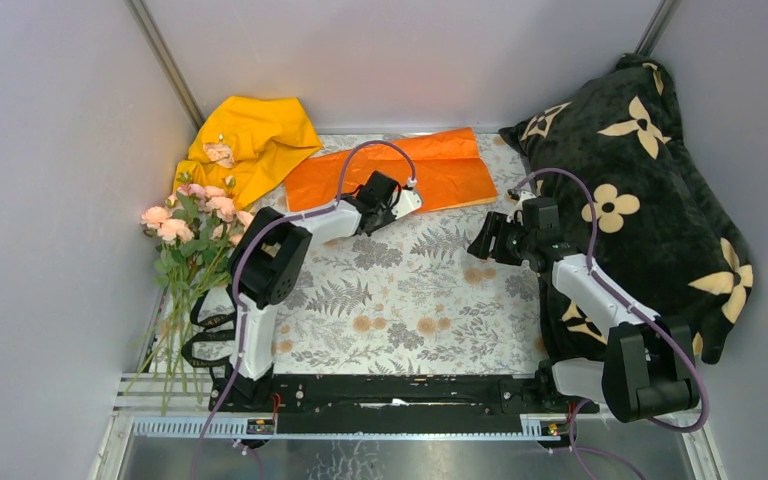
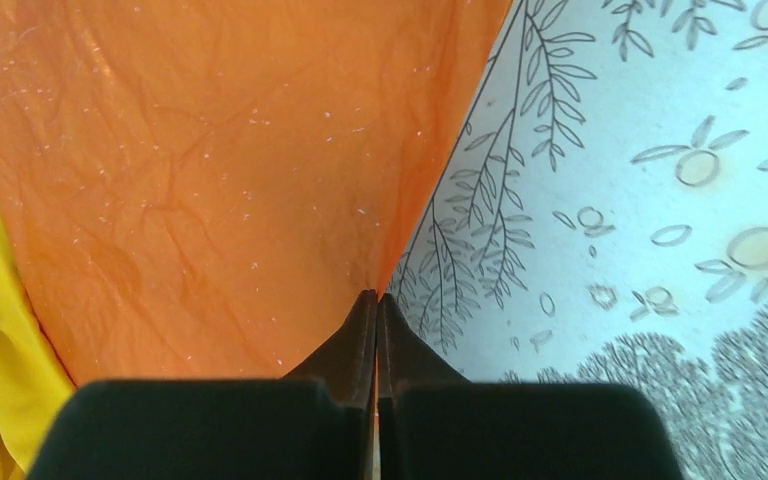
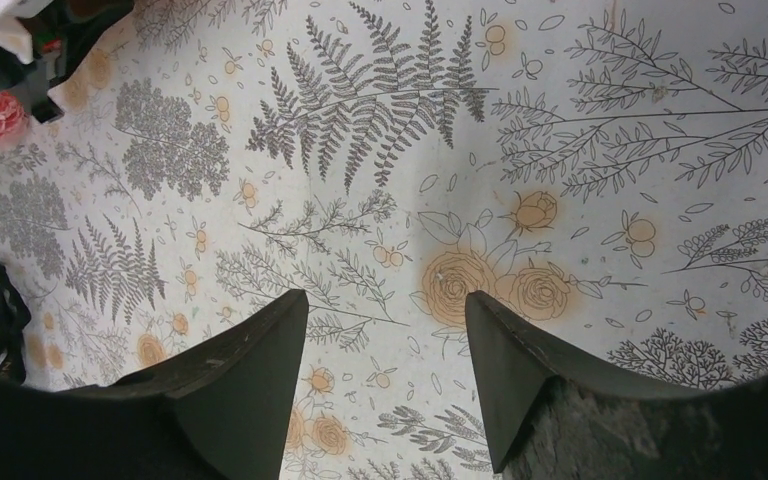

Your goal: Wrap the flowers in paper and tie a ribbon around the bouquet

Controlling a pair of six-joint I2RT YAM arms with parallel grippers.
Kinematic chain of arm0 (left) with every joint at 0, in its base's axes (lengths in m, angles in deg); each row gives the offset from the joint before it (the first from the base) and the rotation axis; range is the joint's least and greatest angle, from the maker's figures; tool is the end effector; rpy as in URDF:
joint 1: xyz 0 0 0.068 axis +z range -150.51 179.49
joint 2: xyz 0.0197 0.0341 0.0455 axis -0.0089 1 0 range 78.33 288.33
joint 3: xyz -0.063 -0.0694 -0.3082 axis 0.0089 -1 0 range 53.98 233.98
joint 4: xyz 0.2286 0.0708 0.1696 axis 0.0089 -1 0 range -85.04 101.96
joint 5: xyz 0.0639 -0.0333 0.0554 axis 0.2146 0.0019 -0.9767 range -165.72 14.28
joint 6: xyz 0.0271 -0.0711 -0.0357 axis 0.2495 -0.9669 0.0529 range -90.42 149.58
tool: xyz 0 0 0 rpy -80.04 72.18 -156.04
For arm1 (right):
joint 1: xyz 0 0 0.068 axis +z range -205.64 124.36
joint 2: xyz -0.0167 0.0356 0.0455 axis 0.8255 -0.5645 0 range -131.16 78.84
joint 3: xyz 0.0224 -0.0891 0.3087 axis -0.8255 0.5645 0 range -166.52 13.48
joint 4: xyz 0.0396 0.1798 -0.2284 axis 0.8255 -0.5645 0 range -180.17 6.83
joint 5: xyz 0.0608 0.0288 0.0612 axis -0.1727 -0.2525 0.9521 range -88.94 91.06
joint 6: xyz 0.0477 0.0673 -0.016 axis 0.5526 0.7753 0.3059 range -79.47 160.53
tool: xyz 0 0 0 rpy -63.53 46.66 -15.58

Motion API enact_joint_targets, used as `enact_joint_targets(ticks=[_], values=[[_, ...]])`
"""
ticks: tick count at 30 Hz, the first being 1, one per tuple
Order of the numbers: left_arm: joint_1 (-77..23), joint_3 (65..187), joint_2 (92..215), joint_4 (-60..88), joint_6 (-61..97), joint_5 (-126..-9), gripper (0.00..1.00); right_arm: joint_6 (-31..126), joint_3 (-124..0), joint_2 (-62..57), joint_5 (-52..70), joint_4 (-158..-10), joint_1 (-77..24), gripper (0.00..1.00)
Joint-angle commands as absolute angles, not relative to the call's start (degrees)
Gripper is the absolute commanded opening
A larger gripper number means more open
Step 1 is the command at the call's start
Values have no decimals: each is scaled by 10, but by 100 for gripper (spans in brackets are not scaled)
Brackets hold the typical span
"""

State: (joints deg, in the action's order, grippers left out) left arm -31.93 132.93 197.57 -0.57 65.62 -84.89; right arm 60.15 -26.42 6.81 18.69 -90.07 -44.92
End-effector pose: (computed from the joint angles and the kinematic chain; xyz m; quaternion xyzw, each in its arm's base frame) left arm 0.4445 -0.2578 0.1367 0.5034 0.7999 0.0885 0.3145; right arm 0.2935 0.0782 0.2245 0.0035 0.8945 0.2447 0.3742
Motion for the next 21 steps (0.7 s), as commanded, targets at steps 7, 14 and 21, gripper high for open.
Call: enact_joint_targets(ticks=[7, 14, 21], values=[[-316, 1360, 1862, -122, 529, -744, 0, 693, -293, 78, 211, -885, -443, 65], [-316, 1342, 1818, -174, 474, -626, 0, 821, -259, 95, 212, -763, -443, 65], [-316, 1372, 1825, -188, 422, -563, 0, 848, -230, 84, 213, -696, -400, 68]])
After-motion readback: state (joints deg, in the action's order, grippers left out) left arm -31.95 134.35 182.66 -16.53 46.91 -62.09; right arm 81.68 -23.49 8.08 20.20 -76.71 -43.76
